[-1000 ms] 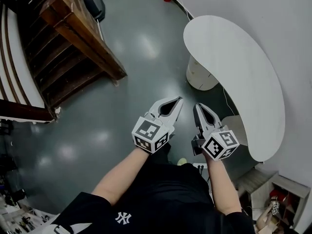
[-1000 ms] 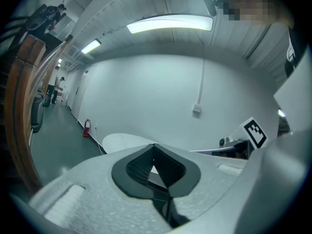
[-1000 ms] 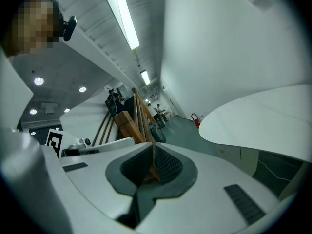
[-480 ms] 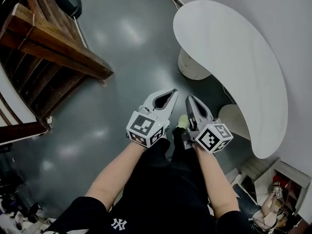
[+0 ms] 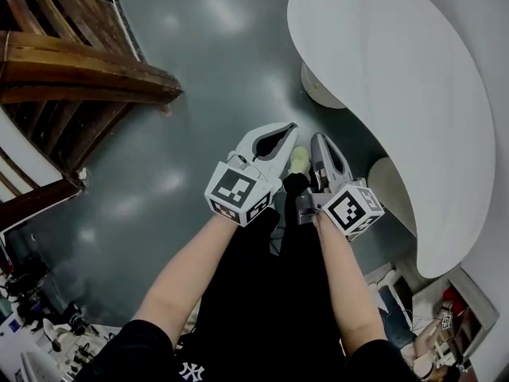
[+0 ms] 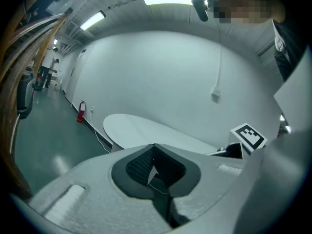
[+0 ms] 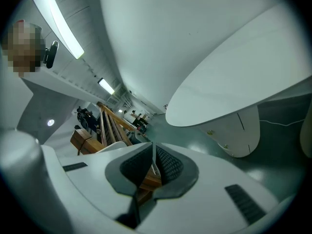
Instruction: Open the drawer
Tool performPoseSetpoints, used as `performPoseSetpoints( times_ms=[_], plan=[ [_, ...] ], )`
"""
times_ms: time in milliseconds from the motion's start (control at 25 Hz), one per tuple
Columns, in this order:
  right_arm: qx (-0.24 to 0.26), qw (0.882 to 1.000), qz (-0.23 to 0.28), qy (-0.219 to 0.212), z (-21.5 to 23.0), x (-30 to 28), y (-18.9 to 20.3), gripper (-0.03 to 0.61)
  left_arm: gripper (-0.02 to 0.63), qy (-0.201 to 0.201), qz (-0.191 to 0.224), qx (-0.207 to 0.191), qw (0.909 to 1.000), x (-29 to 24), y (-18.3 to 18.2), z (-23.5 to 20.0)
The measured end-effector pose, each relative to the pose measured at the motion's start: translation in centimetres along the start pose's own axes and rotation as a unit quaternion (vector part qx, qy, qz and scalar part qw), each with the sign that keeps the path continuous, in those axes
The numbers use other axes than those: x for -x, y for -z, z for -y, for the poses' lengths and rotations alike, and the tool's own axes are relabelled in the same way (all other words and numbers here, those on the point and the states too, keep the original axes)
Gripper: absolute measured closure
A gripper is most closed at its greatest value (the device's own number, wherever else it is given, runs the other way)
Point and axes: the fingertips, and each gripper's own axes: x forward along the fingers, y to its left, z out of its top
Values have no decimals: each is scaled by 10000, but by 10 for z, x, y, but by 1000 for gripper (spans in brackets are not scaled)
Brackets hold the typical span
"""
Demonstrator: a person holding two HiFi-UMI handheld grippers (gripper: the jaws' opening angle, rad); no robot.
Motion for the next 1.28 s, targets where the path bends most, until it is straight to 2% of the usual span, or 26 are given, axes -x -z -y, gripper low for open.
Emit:
performPoseSetpoints(
  times_ms=[120,240,600,800,920,1040,1160,1280],
  plan=[
    [-2,9999,-98,35,32,-29,1,553,606,-88,-3,50,9999,-28,14,-26],
    [-84,9999,7,115,60,-44,4,545,606,-9,20,78,10000,-50,31,-36],
    [-146,9985,478,245,143,-107,46,525,606,181,135,66,9997,-101,117,-90],
    [-362,9948,919,233,174,-124,32,511,606,181,250,57,9995,-120,134,-106],
    [-500,9926,1085,230,194,-138,26,477,606,205,284,45,9994,-132,141,-112],
    [-843,9876,1305,230,213,-153,19,437,606,267,305,-11,9992,-145,142,-119],
    [-1381,9770,1620,151,225,-163,13,425,606,258,330,-51,9991,-154,142,-126],
    [-1709,9659,1938,145,234,-166,6,423,606,226,335,-68,9992,-159,143,-129]
  ],
)
